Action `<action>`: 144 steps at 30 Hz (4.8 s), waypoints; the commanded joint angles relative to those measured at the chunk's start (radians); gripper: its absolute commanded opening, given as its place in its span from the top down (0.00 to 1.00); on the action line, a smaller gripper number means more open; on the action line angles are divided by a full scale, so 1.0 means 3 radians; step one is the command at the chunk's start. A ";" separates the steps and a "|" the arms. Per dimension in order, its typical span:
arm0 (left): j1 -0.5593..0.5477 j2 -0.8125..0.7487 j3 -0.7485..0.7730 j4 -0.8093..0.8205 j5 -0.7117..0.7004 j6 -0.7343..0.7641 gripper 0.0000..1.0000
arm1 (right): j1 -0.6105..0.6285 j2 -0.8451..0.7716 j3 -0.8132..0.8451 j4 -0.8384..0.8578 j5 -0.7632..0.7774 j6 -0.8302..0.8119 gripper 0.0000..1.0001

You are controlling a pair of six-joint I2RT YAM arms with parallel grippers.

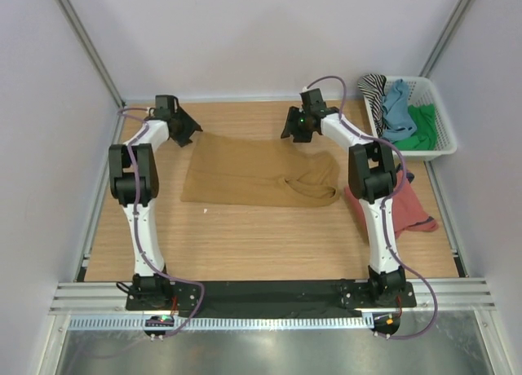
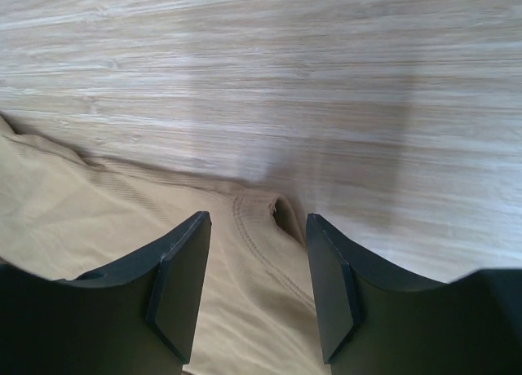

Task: Fold and stack the tank tops
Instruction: Fold the tank top

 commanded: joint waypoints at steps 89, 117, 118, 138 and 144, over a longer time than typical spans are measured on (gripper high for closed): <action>-0.0169 -0.1701 -0.1941 0.0432 -0.0811 0.0302 1.00 | 0.0663 -0.1991 -0.2738 0.1238 0.0515 -0.0015 0.99; -0.0164 -0.2212 -0.2187 0.0361 -0.0970 0.0271 1.00 | 0.0852 -0.2215 -0.2676 0.0992 0.0934 -0.0077 0.99; -0.0169 -0.2273 -0.2228 0.0371 -0.0980 0.0256 1.00 | 0.0872 -0.2241 -0.2712 0.1002 0.0945 -0.0072 0.99; -0.0164 -0.2232 -0.3066 0.0647 -0.1194 -0.0200 0.95 | 0.1047 -0.2036 -0.3361 0.1278 0.1277 0.0332 0.90; -0.0164 -0.2427 -0.3128 0.0668 -0.1266 -0.0184 0.76 | 0.1047 -0.2266 -0.3479 0.1314 0.1451 0.0363 0.63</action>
